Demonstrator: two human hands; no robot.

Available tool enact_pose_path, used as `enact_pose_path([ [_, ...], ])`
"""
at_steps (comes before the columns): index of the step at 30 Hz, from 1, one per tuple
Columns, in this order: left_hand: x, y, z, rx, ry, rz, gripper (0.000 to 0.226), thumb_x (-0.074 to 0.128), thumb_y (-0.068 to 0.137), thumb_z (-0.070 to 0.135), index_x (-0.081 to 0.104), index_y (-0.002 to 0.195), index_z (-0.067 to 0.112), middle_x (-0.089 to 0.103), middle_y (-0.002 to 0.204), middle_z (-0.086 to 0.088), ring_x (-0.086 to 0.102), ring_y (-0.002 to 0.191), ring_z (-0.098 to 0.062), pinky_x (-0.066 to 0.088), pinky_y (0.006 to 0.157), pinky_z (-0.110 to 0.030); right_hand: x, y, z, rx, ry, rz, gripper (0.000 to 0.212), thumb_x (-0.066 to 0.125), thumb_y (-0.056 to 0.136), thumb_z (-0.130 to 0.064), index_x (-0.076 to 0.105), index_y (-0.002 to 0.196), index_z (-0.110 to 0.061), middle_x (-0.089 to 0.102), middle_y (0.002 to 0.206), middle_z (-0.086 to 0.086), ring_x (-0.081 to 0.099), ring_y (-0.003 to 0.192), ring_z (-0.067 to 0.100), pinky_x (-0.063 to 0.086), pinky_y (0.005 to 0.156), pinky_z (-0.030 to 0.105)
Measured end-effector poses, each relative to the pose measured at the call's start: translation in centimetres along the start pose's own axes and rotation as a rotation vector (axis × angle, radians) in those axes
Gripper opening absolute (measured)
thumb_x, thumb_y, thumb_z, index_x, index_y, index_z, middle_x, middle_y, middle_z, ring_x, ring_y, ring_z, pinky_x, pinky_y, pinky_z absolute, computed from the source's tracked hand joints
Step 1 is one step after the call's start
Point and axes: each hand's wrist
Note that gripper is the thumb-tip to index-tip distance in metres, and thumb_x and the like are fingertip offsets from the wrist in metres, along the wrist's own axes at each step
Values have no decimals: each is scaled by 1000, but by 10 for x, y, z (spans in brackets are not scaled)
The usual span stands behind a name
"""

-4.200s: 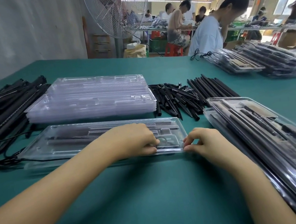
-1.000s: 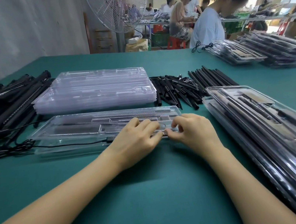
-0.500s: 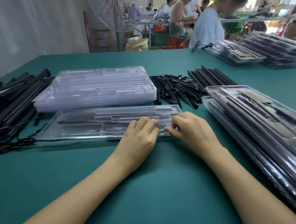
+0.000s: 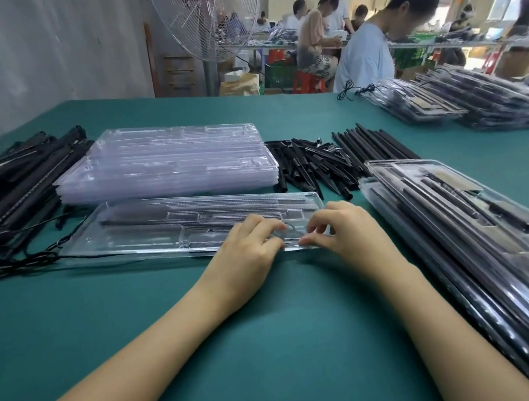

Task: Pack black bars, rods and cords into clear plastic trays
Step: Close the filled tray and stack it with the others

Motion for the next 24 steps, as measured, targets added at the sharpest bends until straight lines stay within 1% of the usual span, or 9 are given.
enact_pose_path([
  [1,0,0,0,-13,-7,3,12,77,69,-6,66,71,1,68,99,-14,52,93,-27,54,69,-42,0,0,-1,-12,0,-10,30,75,75,-37,70,86,-10,49,78,-3,49,80,17,41,75,31],
  [5,0,0,3,-40,-18,4,10,74,72,-6,65,72,-4,66,93,-17,53,91,-30,54,70,-43,4,-1,-4,-26,-61,-11,30,74,76,-39,70,86,-11,48,79,-2,53,80,21,40,72,31],
  [8,1,1,4,-43,-31,19,8,72,74,-6,64,72,-5,65,89,-17,40,91,-23,53,70,-42,4,2,-2,56,35,-17,27,78,71,-38,70,81,-14,46,74,-7,53,74,19,42,69,31],
  [12,-1,2,3,-36,-33,18,8,70,73,-9,64,72,-4,64,88,-16,39,90,-22,53,71,-40,2,6,0,113,149,-59,24,82,65,-36,68,73,-18,51,71,-6,52,70,16,44,68,31],
  [16,0,3,2,-26,-28,17,9,70,72,-11,64,72,-4,63,88,-16,39,88,-22,53,70,-40,-4,13,-1,146,163,-149,22,79,70,-38,65,72,-21,54,69,-5,51,68,15,43,65,30],
  [18,1,3,1,-18,-32,13,10,71,70,-11,64,72,-4,63,88,-15,38,88,-22,53,70,-40,-6,14,-4,111,71,-200,22,75,75,-40,63,77,-21,52,71,-7,51,72,15,39,63,29],
  [20,2,3,0,-16,-34,13,12,72,69,-12,64,72,-3,63,88,-15,38,88,-22,53,70,-40,-4,13,-7,29,-151,-211,26,66,83,-44,62,87,-19,54,81,-5,54,80,19,39,64,29],
  [22,3,3,1,-16,-27,16,11,72,70,-11,64,73,-4,63,87,-15,38,87,-22,53,70,-39,-1,7,-11,-92,-354,-122,32,59,88,-43,61,91,-12,57,90,4,57,82,27,43,62,33],
  [24,4,4,1,-19,-17,27,10,72,72,-10,64,74,-4,63,87,-15,38,87,-22,53,70,-39,1,1,-10,-293,-442,30,25,70,83,-29,63,77,-6,59,75,10,60,65,29,45,51,33],
])
Point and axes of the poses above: each hand's wrist, its own y-axis towards the middle knuckle, its own x-axis out of the palm, z = x × y
